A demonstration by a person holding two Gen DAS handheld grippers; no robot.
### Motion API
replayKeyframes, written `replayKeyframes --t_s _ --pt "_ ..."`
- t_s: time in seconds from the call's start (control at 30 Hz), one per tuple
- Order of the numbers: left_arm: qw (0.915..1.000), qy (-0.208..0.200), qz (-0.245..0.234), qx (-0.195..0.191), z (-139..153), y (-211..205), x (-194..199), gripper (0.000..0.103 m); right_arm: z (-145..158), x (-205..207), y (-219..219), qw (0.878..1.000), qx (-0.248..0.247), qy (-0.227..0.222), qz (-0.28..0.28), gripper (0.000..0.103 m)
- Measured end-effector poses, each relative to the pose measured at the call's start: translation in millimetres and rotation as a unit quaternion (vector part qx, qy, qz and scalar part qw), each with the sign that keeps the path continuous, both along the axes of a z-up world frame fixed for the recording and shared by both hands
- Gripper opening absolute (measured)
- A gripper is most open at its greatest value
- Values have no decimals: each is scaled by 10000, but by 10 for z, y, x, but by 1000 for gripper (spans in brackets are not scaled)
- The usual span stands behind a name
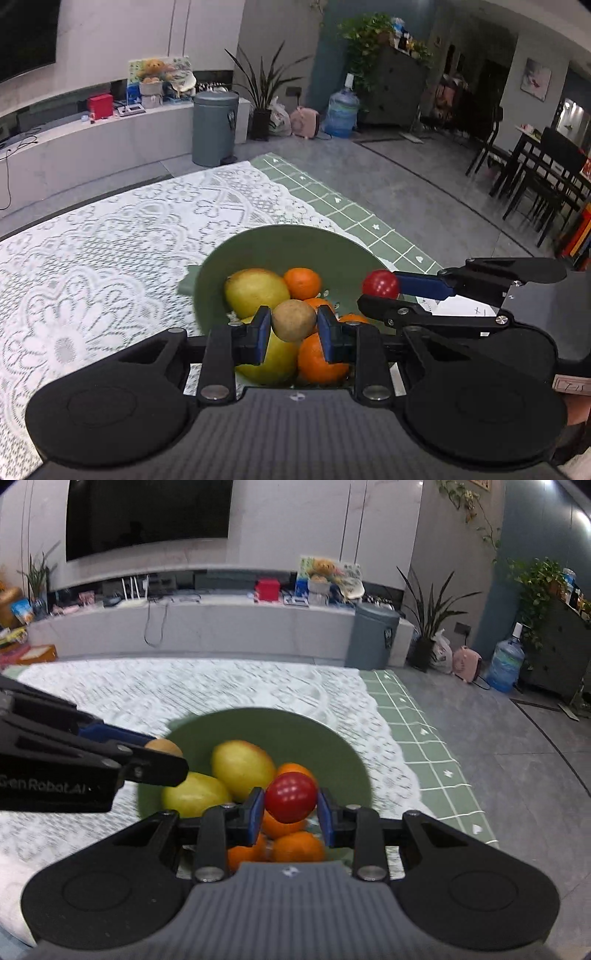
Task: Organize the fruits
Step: 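Lift the kiwi and tomato and carry both over the green colander, then open both tools to drop the kiwi and tomato into the colander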
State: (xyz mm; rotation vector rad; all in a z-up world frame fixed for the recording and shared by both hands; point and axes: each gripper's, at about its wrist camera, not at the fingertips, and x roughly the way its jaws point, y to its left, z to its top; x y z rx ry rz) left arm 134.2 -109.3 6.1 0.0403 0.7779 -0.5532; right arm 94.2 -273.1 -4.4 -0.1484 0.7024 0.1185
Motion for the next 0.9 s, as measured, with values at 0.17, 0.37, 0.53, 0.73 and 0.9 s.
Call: replayKeyframes --t_s 0.17,0.37,0.53,0.73,0.9 --pt "9995 286 -63 100 -141 -167 204 30 -101 184 -92 9998 88 201 -16 28" --pt "9974 690 -50 184 -245 -227 421 30 -218 415 -52 9990 -30 451 46 28" --pt "9950 901 -146 411 -304 -259 536 30 -310 500 -27 9975 -41 692 105 28" --pt "9930 1102 -135 401 -392 -283 638 30 -397 562 -9 9963 -184 842 10 28" --pt "9923 1154 -180 419 -431 -349 665 30 -446 562 66 9954 -417 864 71 29"
